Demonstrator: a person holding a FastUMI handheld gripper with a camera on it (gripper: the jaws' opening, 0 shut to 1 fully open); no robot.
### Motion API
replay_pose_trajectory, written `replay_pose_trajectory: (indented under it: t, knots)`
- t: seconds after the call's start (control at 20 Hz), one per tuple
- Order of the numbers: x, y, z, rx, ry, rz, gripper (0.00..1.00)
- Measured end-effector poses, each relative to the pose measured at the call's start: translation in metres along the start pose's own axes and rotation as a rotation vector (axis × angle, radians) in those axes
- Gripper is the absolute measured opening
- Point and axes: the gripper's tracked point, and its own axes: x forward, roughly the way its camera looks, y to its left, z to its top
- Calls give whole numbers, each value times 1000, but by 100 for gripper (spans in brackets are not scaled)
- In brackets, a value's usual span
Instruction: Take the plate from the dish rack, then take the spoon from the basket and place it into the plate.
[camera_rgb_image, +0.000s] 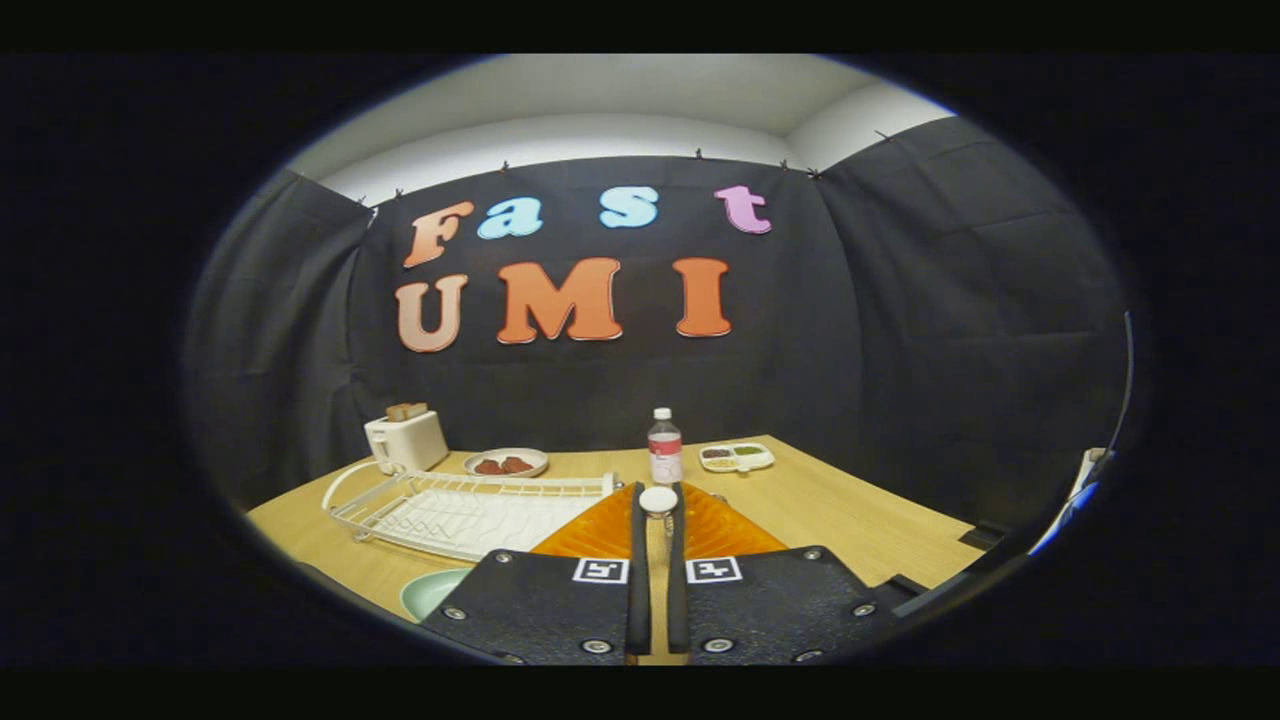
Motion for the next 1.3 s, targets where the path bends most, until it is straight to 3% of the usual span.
replay_pose_trajectory:
  t: [0.4, 0.75, 1.3]
  knots:
    - [-35, 75, -30, 0, 51, 196, 6]
    - [-42, 129, -85, -28, 141, 357, 6]
    - [-42, 136, -127, -66, 240, 409, 7]
